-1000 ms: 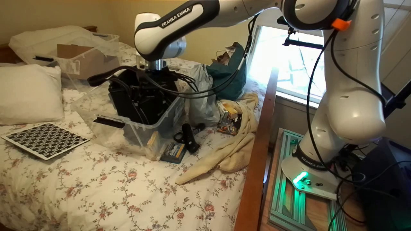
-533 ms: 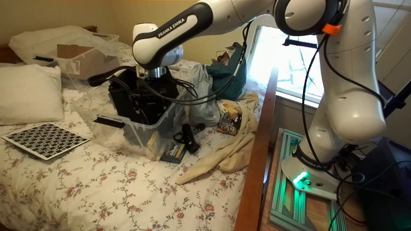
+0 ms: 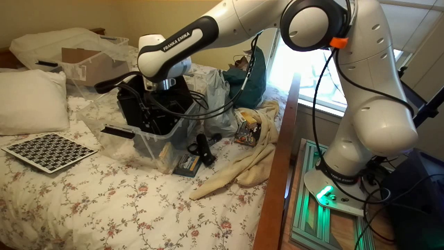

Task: Take the yellow sachets out of the clear container and put them on the bed.

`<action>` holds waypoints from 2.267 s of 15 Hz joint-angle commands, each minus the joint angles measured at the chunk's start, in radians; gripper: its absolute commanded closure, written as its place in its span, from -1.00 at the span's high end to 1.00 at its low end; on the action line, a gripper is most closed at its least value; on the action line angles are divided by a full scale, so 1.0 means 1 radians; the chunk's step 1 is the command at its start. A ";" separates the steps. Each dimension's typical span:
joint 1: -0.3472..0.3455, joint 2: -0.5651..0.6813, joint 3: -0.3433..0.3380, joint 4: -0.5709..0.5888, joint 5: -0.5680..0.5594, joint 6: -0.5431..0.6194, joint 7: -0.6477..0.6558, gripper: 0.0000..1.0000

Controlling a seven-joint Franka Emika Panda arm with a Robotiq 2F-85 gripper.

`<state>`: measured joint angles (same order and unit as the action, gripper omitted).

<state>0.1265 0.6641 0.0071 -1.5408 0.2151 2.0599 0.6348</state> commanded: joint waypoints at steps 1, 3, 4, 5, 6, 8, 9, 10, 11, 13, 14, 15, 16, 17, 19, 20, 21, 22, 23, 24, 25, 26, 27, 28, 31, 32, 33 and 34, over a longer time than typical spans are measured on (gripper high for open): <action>0.022 0.076 -0.019 0.103 -0.030 -0.083 0.037 1.00; 0.026 0.102 -0.021 0.129 -0.032 -0.104 0.040 1.00; 0.028 0.117 -0.022 0.145 -0.034 -0.119 0.040 1.00; 0.028 0.130 -0.022 0.160 -0.034 -0.132 0.040 1.00; 0.029 0.144 -0.022 0.176 -0.036 -0.145 0.041 1.00; 0.031 0.169 -0.022 0.208 -0.042 -0.183 0.042 1.00; 0.032 0.181 -0.023 0.223 -0.044 -0.201 0.044 1.00; 0.033 0.190 -0.024 0.236 -0.045 -0.215 0.047 1.00; 0.034 0.201 -0.024 0.247 -0.042 -0.222 0.053 1.00; 0.034 0.221 -0.022 0.268 -0.035 -0.232 0.066 1.00; 0.033 0.231 -0.020 0.276 -0.030 -0.231 0.074 1.00; 0.035 0.241 -0.021 0.284 -0.030 -0.226 0.085 1.00; 0.035 0.252 -0.021 0.291 -0.028 -0.226 0.095 1.00; 0.036 0.263 -0.023 0.299 -0.030 -0.225 0.107 1.00; 0.039 0.285 -0.025 0.316 -0.034 -0.222 0.127 1.00; 0.038 0.296 -0.023 0.325 -0.033 -0.218 0.133 1.00; 0.040 0.305 -0.025 0.333 -0.035 -0.214 0.143 1.00; 0.043 0.314 -0.028 0.340 -0.038 -0.207 0.155 1.00; 0.043 0.322 -0.028 0.346 -0.037 -0.204 0.163 1.00; 0.044 0.329 -0.027 0.353 -0.036 -0.204 0.171 1.00; 0.048 0.337 -0.030 0.359 -0.038 -0.200 0.184 1.00; 0.049 0.343 -0.031 0.364 -0.038 -0.200 0.196 1.00; 0.053 0.347 -0.034 0.367 -0.039 -0.199 0.214 1.00; 0.055 0.351 -0.036 0.372 -0.040 -0.200 0.226 1.00; 0.060 0.363 -0.041 0.385 -0.045 -0.207 0.261 1.00; 0.061 0.366 -0.042 0.387 -0.047 -0.206 0.270 0.92; 0.062 0.368 -0.042 0.389 -0.049 -0.205 0.279 0.47; 0.065 0.368 -0.043 0.391 -0.052 -0.203 0.285 0.43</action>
<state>0.1643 0.9975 -0.0234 -1.2022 0.1886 1.8698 0.8653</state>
